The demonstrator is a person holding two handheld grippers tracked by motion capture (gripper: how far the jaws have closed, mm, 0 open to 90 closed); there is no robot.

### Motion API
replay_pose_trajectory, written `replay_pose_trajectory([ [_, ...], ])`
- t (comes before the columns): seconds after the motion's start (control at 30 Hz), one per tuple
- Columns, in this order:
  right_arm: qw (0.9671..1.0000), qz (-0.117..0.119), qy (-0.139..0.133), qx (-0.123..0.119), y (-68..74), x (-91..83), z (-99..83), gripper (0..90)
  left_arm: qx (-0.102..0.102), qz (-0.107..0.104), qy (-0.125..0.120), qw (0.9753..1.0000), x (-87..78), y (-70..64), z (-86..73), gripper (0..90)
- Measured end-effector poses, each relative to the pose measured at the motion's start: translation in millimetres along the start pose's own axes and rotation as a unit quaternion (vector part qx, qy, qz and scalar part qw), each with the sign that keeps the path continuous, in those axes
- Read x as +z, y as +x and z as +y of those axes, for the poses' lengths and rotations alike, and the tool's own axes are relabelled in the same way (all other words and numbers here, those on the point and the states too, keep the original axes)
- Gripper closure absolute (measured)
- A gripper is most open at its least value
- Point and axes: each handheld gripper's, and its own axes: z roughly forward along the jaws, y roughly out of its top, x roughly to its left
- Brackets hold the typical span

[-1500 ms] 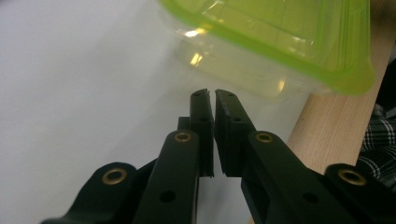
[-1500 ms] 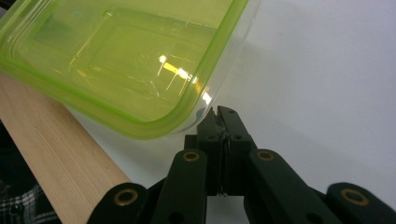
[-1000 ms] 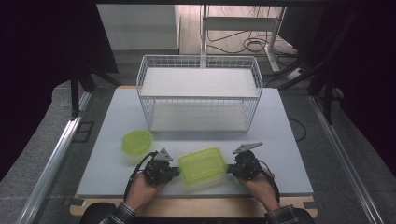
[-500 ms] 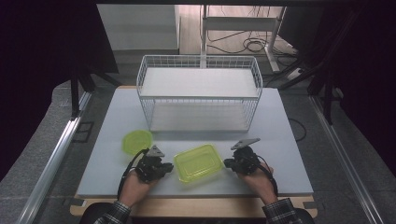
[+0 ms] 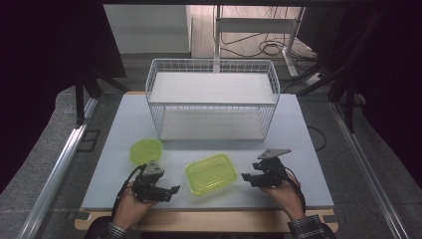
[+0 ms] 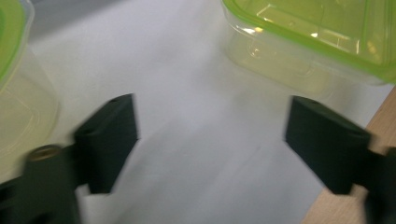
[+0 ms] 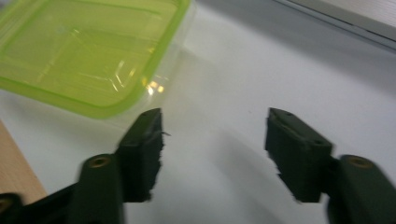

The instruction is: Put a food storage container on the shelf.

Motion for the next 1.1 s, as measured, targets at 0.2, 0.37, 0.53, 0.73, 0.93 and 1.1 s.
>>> replay_pose_trajectory([
  [0.2,0.9995,0.006,-0.03,0.01,1.5,1.5,2.7,14.3,0.006,-0.004,-0.006,1.0,1.5,-1.1,-4.2,4.7],
  [0.37,0.9983,0.022,-0.044,0.031,-1.0,1.7,5.3,9.1,0.017,0.001,-0.019,0.9997,1.5,0.5,-5.1,4.2],
  [0.53,0.997,0.042,-0.046,0.047,-2.8,4.2,11.6,8.5,0.015,0.009,-0.024,0.9995,1.6,2.1,-5.6,4.4],
  [0.73,0.9964,0.047,-0.044,0.055,-3.3,8.0,18.2,5.0,0.024,0.018,-0.019,0.9994,3.4,2.3,-6.2,4.9],
  [0.93,0.9945,0.056,-0.039,0.08,-8.3,11.7,27.7,8.4,0.033,0.025,-0.016,0.999,4.8,1.0,-6.0,5.0],
  [1.1,0.9925,0.072,-0.029,0.094,-10.0,16.4,35.0,16.8,0.032,0.028,-0.016,0.999,4.8,1.7,-6.2,5.2],
])
